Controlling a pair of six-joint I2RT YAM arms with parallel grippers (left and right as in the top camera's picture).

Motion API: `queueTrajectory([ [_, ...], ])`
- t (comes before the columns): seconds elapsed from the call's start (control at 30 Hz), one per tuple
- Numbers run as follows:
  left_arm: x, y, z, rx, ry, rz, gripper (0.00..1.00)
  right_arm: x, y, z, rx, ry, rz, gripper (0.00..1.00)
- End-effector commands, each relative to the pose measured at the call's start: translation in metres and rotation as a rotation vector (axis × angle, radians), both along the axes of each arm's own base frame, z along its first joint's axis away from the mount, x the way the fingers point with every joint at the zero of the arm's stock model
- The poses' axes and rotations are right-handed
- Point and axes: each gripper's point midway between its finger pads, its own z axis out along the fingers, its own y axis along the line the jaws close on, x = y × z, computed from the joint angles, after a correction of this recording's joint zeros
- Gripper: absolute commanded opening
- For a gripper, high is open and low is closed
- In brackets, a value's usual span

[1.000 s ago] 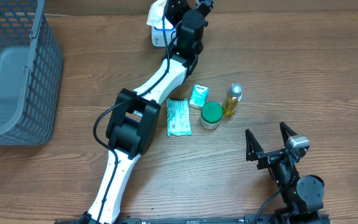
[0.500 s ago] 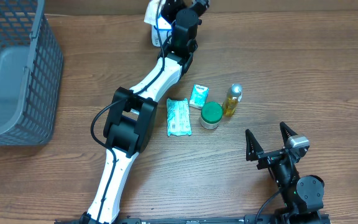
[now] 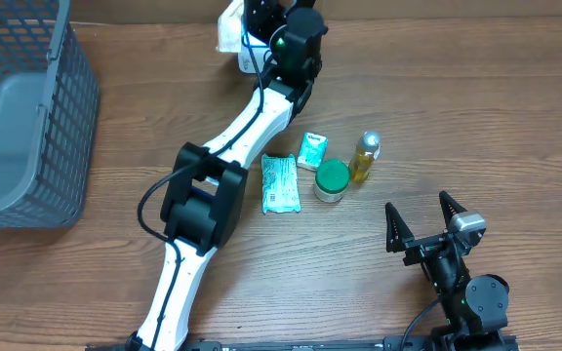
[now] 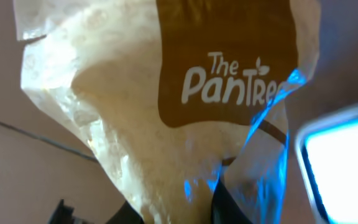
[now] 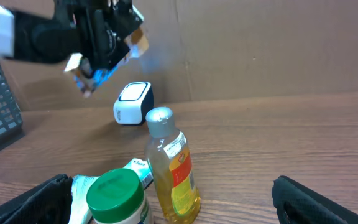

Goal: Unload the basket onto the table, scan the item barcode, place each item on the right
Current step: 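Raise the PanTree bag to the white scanner and hold it, then lower the PanTree bag beside the wipes pack and release it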

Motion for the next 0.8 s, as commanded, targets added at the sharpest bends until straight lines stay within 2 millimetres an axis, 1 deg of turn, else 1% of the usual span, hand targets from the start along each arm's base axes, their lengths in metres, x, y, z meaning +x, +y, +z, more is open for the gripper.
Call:
queueTrajectory([
  [0.0, -0.020, -0.004, 0.016, -0.165, -0.008, 0.005, 0.04, 0.001, -0.002, -0.002, -0.002, -0.003, -0.012, 1.00],
  [0.07, -0.031, -0.011, -0.010, -0.272, 0.114, -0.046, 0.05, 0.001, -0.002, -0.002, -0.002, -0.003, -0.012, 1.00],
  [0.1, -0.040, -0.013, -0.020, -0.345, 0.169, -0.055, 0.04, 0.001, -0.002, -0.002, -0.002, -0.003, -0.012, 1.00],
  [0.13, -0.049, -0.012, -0.024, -0.401, 0.206, -0.048, 0.04, 0.001, -0.002, -0.002, -0.002, -0.003, -0.012, 1.00],
  [0.17, -0.059, -0.007, -0.026, -0.459, 0.234, -0.021, 0.05, 0.001, -0.002, -0.002, -0.002, -0.003, -0.012, 1.00],
  [0.23, -0.081, 0.007, -0.023, -0.548, 0.267, 0.046, 0.05, 0.001, -0.002, -0.002, -0.002, -0.003, -0.012, 1.00],
  [0.3, -0.107, 0.020, -0.020, -0.639, 0.319, 0.115, 0.04, 0.001, -0.002, -0.002, -0.002, -0.003, -0.012, 1.00],
  [0.37, -0.135, 0.028, -0.021, -0.723, 0.411, 0.167, 0.04, 0.001, -0.002, -0.002, -0.002, -0.003, -0.012, 1.00],
  [0.4, -0.151, 0.032, -0.024, -0.765, 0.477, 0.189, 0.05, 0.001, -0.002, -0.002, -0.002, -0.003, -0.012, 1.00],
  [0.43, -0.171, 0.035, -0.029, -0.829, 0.564, 0.227, 0.04, 0.001, -0.002, -0.002, -0.002, -0.003, -0.012, 1.00],
  [0.47, -0.180, 0.036, -0.032, -0.857, 0.603, 0.247, 0.04, 0.001, -0.002, -0.002, -0.002, -0.003, -0.012, 1.00],
  [0.5, -0.195, 0.039, -0.039, -0.902, 0.673, 0.286, 0.04, 0.001, -0.002, -0.002, -0.002, -0.003, -0.012, 1.00],
  [0.57, -0.216, 0.044, -0.050, -0.959, 0.789, 0.351, 0.06, 0.001, -0.002, -0.002, -0.002, -0.003, -0.012, 1.00],
  [0.63, -0.228, 0.047, -0.060, -0.999, 0.869, 0.389, 0.06, 0.001, -0.002, -0.002, -0.002, -0.003, -0.012, 1.00],
  [0.7, -0.240, 0.041, -0.073, -1.069, 0.958, 0.405, 0.05, 0.001, -0.002, -0.002, -0.002, -0.003, -0.012, 1.00],
  [0.77, -0.247, 0.038, -0.084, -1.096, 1.016, 0.406, 0.05, 0.001, -0.002, -0.002, -0.002, -0.003, -0.012, 1.00],
])
